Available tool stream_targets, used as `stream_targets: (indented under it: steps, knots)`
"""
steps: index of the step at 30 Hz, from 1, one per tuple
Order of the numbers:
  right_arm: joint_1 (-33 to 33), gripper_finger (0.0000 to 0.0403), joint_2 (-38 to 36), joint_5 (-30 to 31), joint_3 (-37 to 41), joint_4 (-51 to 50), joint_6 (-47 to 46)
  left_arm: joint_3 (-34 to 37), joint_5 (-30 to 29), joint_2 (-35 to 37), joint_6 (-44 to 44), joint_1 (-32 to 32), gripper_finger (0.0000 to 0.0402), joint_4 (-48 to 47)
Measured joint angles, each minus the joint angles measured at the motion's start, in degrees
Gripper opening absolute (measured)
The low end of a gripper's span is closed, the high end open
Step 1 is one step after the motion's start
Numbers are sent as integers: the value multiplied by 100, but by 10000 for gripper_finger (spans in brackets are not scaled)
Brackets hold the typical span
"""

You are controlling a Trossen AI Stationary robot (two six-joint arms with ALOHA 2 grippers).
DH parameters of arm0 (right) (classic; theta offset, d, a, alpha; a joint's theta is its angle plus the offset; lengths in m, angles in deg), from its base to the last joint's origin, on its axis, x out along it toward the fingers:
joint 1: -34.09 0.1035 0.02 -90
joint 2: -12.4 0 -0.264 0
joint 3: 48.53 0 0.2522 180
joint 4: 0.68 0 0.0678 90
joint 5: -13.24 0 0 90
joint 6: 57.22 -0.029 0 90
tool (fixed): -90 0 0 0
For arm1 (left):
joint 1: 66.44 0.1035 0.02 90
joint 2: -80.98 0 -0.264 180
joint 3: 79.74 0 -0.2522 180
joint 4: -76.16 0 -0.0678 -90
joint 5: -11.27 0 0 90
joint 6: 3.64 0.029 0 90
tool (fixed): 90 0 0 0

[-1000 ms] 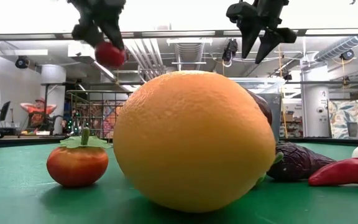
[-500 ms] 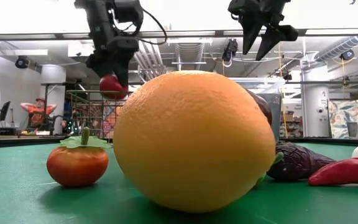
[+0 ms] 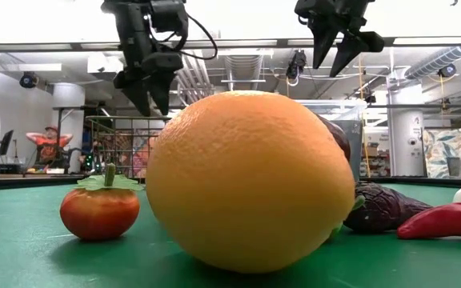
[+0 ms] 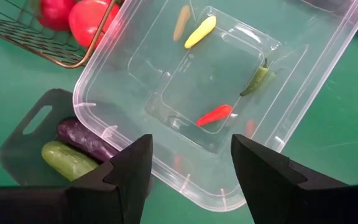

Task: Sort produce into baskets
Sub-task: Put the garlic into the transparent bin

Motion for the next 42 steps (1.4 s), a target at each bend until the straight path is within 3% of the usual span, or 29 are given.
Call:
stream_targets:
  steps: [7, 12, 16, 21, 31, 36, 42]
  knots:
    - [92, 210, -224, -273, 0, -12, -366, -285, 45, 240, 40, -178, 332, -3]
    - [509, 210, -584, -442, 0, 3, -1092, -474, 48, 522, -204, -676, 332, 196]
    - [1240, 210, -741, -467, 0, 15, -1749, -538, 30, 757, -426, -1269, 332, 433]
    - [2395, 210, -657, -572, 0, 34, -2648, -568, -501, 978, -728, -2030, 332, 499]
    - [4170, 210, 533, -634, 0, 57, -4553, -631, -1397, 1069, -1244, -2927, 327, 890]
    - [4541, 210, 1270, -943, 0, 239, -4996, -631, -1496, 990, -1219, -2997, 327, 1200]
    - [4571, 210, 2075, -1260, 0, 899, -4911, -629, -1501, 967, -1122, -2994, 327, 1192]
